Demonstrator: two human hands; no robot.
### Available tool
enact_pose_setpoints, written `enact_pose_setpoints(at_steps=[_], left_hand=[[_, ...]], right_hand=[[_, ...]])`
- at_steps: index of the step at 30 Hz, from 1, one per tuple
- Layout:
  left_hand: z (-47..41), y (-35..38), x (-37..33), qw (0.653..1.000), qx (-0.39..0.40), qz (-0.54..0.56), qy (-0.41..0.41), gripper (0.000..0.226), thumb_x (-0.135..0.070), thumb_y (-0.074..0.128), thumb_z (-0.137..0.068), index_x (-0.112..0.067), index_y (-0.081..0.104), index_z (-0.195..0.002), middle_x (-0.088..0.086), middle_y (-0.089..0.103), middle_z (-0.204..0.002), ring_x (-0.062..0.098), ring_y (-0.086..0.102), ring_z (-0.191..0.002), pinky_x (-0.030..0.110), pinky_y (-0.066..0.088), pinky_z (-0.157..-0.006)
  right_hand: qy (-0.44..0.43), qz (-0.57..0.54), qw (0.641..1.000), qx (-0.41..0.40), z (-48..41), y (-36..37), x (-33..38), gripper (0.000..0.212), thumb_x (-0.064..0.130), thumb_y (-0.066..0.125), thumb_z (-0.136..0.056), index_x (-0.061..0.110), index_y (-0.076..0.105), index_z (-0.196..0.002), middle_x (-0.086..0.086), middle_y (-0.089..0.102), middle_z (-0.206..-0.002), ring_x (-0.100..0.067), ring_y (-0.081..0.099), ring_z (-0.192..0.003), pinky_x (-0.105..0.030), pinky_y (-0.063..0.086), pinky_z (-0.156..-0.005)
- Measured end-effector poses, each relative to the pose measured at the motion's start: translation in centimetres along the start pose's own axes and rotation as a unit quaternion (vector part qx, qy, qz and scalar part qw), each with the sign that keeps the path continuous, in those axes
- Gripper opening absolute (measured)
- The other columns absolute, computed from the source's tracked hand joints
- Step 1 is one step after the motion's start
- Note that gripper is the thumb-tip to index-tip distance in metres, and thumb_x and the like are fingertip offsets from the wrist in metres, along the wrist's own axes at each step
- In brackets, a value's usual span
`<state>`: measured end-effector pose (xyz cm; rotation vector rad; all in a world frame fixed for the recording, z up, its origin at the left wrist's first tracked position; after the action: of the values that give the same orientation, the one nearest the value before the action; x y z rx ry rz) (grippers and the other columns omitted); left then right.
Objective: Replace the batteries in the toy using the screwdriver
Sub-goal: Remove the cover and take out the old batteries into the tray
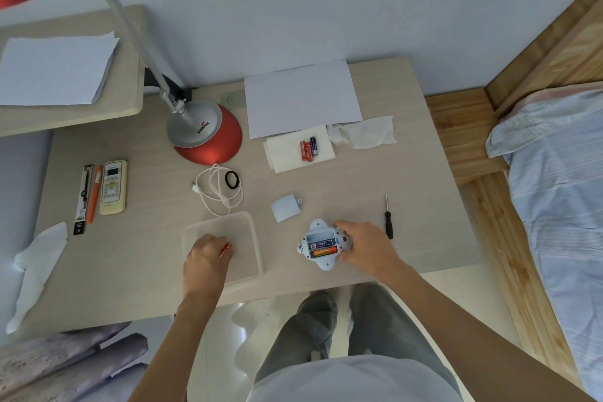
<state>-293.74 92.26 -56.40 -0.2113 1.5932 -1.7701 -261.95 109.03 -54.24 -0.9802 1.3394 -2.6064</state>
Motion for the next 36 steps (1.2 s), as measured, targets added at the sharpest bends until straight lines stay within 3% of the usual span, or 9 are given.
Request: enact_pose_setpoints(at_steps=[4,8,12,15,19,24,29,31,36], left_hand=[[1.0,-1.3,-2.2,0.997,-0.05,0.035,0.051,0.029,-0.018,0.081,-0.093,-0.006,0.076,-0.119,0.006,0.07,-0.109,0.03,0.068,-0.098,0.045,0.06,-0.082],[2.3,-2.0,-6.6,0.981,-0.092,0.066,0.156,0.038,-0.023,0.087,-0.089,-0.007,0.077,-0.122,0.01,0.071,-0.115,0.028,0.07,-0.106,0.043,0.061,-0.093],[3.2,-0.7,-11.3,0.968,-0.019,0.097,0.232,0.064,-0.035,0.091,-0.083,-0.012,0.068,-0.138,0.008,0.066,-0.131,0.021,0.064,-0.12,0.034,0.057,-0.102],[3.1,1.9,-13.2,0.965,0.099,0.108,0.218,0.083,-0.042,0.091,-0.081,-0.024,0.054,-0.153,0.001,0.054,-0.148,0.017,0.052,-0.137,0.034,0.049,-0.116],[2.6,5.2,-13.8,0.952,0.191,0.148,0.191,0.087,-0.036,0.095,-0.078,-0.029,0.054,-0.154,0.001,0.055,-0.144,0.015,0.055,-0.128,0.039,0.054,-0.111],[2.5,6.7,-13.2,0.928,0.195,0.292,0.121,0.081,-0.028,0.1,-0.071,-0.03,0.064,-0.143,-0.002,0.064,-0.13,0.015,0.065,-0.116,0.034,0.062,-0.098],[1.9,7.2,-13.3,0.896,0.226,0.378,0.049,0.081,-0.035,0.102,-0.06,-0.036,0.069,-0.135,0.001,0.069,-0.129,0.021,0.071,-0.118,0.043,0.065,-0.095],[1.7,7.1,-13.4,0.887,0.238,0.396,0.032,0.08,-0.026,0.103,-0.061,-0.032,0.071,-0.134,0.002,0.071,-0.129,0.021,0.072,-0.118,0.045,0.064,-0.097],[1.6,6.9,-14.0,0.858,0.26,0.444,-0.005,0.079,-0.005,0.102,-0.061,-0.022,0.072,-0.132,0.004,0.073,-0.127,0.022,0.074,-0.115,0.047,0.064,-0.097]], right_hand=[[0.005,-0.005,1.0,0.0,0.1,-0.1,0.0,0.061,0.031,0.084,-0.085,0.027,0.06,-0.141,0.004,0.077,-0.115,-0.016,0.072,-0.098,-0.035,0.062,-0.086],[0.006,-0.003,1.0,-0.001,0.1,0.0,0.1,0.062,0.03,0.083,-0.085,0.028,0.059,-0.142,0.004,0.077,-0.115,-0.016,0.072,-0.099,-0.037,0.063,-0.087],[0.007,-0.005,1.0,-0.002,0.1,0.1,-0.1,0.061,0.032,0.082,-0.087,0.029,0.058,-0.143,0.004,0.077,-0.117,-0.016,0.072,-0.1,-0.036,0.063,-0.088],[0.006,0.005,1.0,-0.006,0.2,0.2,-0.1,0.061,0.033,0.08,-0.089,0.032,0.057,-0.145,0.005,0.076,-0.119,-0.016,0.072,-0.101,-0.036,0.062,-0.089],[0.004,0.005,1.0,-0.007,0.2,0.5,-0.1,0.058,0.035,0.077,-0.092,0.029,0.056,-0.146,0.003,0.075,-0.122,-0.019,0.071,-0.105,-0.038,0.061,-0.092],[-0.001,0.003,1.0,-0.01,0.7,0.8,-0.5,0.063,0.037,0.075,-0.095,0.026,0.051,-0.152,0.001,0.07,-0.136,-0.018,0.068,-0.116,-0.034,0.058,-0.099],[-0.018,0.037,0.999,-0.025,1.2,0.7,-1.2,0.071,0.039,0.077,-0.092,0.03,0.043,-0.154,0.005,0.058,-0.142,-0.015,0.067,-0.113,-0.029,0.061,-0.091],[-0.04,0.059,0.997,-0.043,1.5,0.4,-1.4,0.071,0.04,0.077,-0.092,0.034,0.042,-0.153,0.008,0.049,-0.148,-0.014,0.062,-0.121,-0.029,0.062,-0.091],[-0.073,0.035,0.994,-0.075,1.3,-0.6,-0.5,0.04,0.044,0.08,-0.089,0.035,0.07,-0.127,0.013,0.046,-0.141,-0.006,0.05,-0.117,-0.027,0.06,-0.09]])
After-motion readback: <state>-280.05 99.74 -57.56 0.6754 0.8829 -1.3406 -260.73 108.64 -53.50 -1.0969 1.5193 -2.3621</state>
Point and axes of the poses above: each hand's wrist, its own z-axis away from the middle knuckle, its own y-axis out of the palm, x = y × z, the point moved 1 cm from there along -z, towards the middle knuckle
